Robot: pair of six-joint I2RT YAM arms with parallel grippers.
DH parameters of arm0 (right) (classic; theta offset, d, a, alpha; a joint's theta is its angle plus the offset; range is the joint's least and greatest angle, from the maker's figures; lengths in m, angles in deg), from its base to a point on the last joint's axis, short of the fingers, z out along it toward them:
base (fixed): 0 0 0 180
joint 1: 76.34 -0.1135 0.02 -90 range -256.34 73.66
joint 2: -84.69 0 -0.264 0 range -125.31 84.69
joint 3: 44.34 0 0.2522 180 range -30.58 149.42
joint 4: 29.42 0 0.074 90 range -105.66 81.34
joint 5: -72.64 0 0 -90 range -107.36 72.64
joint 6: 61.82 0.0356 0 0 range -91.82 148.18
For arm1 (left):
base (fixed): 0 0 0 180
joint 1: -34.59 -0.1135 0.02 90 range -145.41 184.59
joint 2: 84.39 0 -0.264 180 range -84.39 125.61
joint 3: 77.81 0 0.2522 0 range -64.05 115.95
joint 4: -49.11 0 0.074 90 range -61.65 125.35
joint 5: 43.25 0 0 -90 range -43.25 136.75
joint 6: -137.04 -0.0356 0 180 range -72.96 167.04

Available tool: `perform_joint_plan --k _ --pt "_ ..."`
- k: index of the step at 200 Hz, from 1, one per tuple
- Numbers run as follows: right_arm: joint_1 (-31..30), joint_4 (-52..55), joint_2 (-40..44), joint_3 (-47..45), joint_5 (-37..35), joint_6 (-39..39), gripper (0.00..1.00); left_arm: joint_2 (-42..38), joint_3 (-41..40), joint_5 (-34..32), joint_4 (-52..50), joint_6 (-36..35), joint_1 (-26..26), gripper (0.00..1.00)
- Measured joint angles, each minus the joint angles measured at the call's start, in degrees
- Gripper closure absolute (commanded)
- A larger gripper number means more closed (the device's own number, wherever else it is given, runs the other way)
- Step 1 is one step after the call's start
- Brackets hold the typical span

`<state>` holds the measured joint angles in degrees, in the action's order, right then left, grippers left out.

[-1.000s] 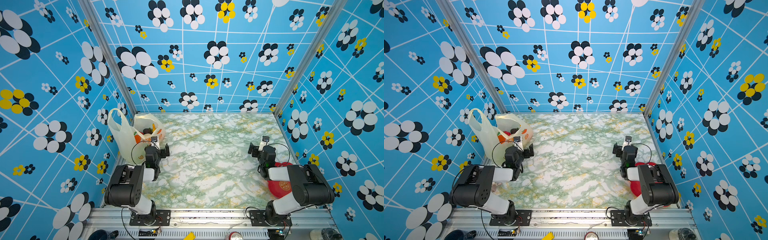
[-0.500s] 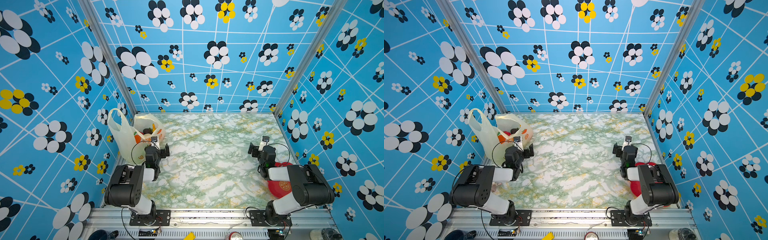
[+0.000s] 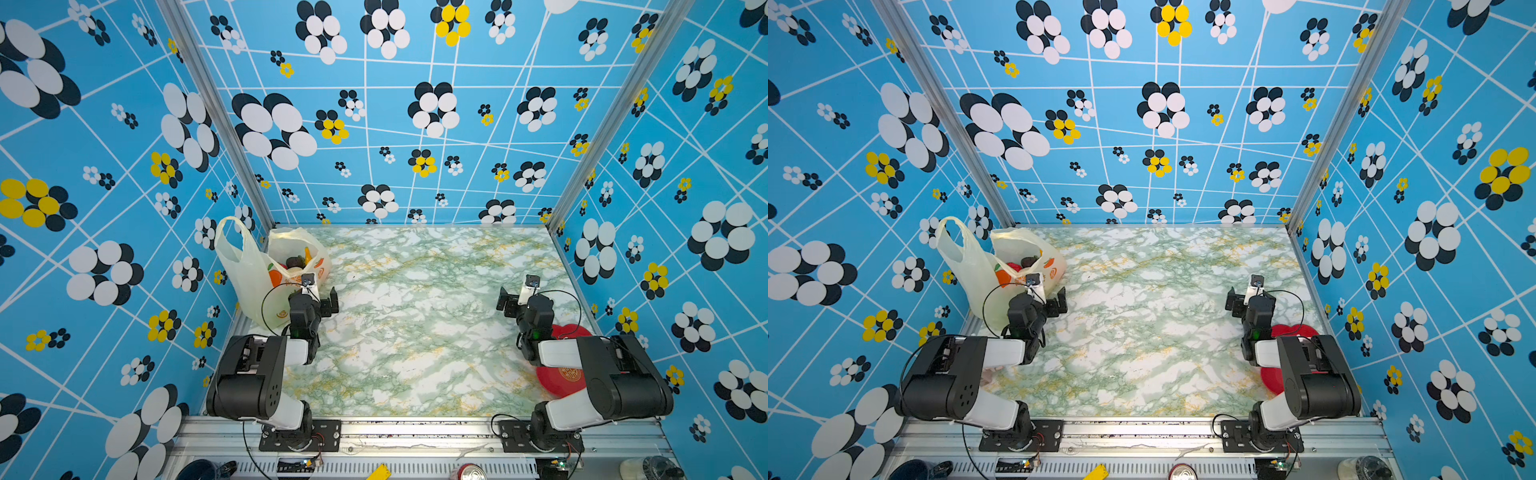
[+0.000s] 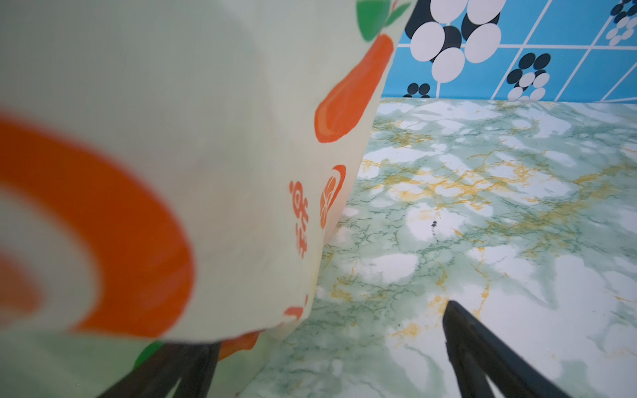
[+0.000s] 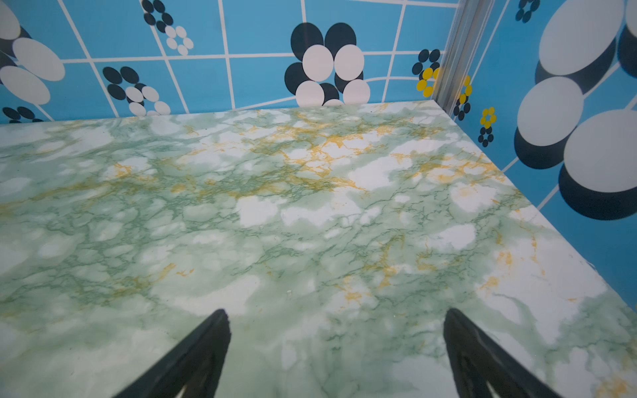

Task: Take fruits out of the plastic bag
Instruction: Move the plastic bag to the top-center of the table.

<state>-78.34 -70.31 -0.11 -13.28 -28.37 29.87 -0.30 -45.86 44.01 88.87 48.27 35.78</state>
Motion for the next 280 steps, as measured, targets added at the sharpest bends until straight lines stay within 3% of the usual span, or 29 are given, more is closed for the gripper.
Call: perform_joint_plan --k 40,91,122,173,199,218,280 --pt "-0.2 5.9 11.1 -0.2 0.8 -0.7 0.01 -13.2 -0.5 -0.3 -7.0 -0.5 2.2 0.01" --pt "-1.4 25.8 28.7 8.6 5.5 3.3 0.01 -29.2 4.4 -1.5 -22.9 2.4 9.4 0.01" --pt "-1.4 39.1 39.0 14.9 7.0 10.1 0.01 -37.3 12.1 -1.8 -36.3 10.2 12.1 0.01" --pt "-1.4 57.2 50.3 19.7 6.2 23.3 0.01 -44.5 23.4 0.8 -55.9 24.9 9.8 0.01" --pt "-1.4 64.5 49.2 22.2 8.9 24.2 0.01 -44.1 28.8 5.1 -62.7 28.9 5.6 0.01" --pt "-1.4 68.0 47.1 24.9 11.0 24.2 0.01 -38.9 37.7 6.0 -69.9 31.7 3.1 0.01" --pt "-1.4 71.4 46.4 25.5 14.9 24.1 0.01 -21.0 56.1 -0.3 -83.4 37.9 1.8 0.00"
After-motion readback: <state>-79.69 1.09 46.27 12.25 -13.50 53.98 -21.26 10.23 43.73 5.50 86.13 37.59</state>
